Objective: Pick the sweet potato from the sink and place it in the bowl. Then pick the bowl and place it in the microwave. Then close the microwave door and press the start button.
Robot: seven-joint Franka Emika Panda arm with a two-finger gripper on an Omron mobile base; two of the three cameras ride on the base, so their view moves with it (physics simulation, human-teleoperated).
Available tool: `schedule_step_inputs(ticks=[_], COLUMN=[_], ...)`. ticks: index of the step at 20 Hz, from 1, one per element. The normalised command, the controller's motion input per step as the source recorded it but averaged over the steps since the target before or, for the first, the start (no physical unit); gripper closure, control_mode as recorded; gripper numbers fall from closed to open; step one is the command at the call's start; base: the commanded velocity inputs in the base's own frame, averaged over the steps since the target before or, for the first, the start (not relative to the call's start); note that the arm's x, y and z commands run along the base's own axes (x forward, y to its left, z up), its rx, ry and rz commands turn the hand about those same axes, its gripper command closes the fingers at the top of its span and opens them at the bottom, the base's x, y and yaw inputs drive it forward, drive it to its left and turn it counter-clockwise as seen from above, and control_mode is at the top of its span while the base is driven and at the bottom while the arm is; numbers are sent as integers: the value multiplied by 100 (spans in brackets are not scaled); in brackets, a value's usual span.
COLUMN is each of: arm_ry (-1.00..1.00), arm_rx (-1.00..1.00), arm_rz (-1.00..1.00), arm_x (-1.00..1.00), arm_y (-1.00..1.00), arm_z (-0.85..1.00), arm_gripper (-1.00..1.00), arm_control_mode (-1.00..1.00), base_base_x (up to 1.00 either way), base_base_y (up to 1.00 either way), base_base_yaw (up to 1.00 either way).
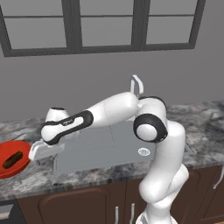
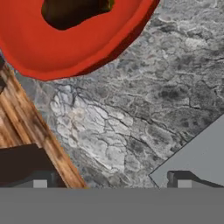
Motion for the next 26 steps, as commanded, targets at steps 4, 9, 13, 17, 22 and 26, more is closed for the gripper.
schedule_step_inputs(ticks=[4, 9, 13, 17, 22, 26], arm_ry=[19, 24, 8, 4, 8, 8], arm_rx=[0, 0, 0, 0, 0, 0], arm_rz=[-24, -23, -17, -18, -15, -11], arm_x=[44, 25, 44, 39, 25, 12], arm_y=[17, 32, 36, 30, 33, 24], arm_z=[31, 29, -40, -39, -6, -22], arm_gripper=[-100, -100, -100, -100, -100, -100], arm_control_mode=[-100, -100, -100, -100, -100, -100], base_base_x=[0, 0, 0, 0, 0, 0], base_base_y=[0, 0, 0, 0, 0, 0], base_base_yaw=[0, 0, 0, 0, 0, 0])
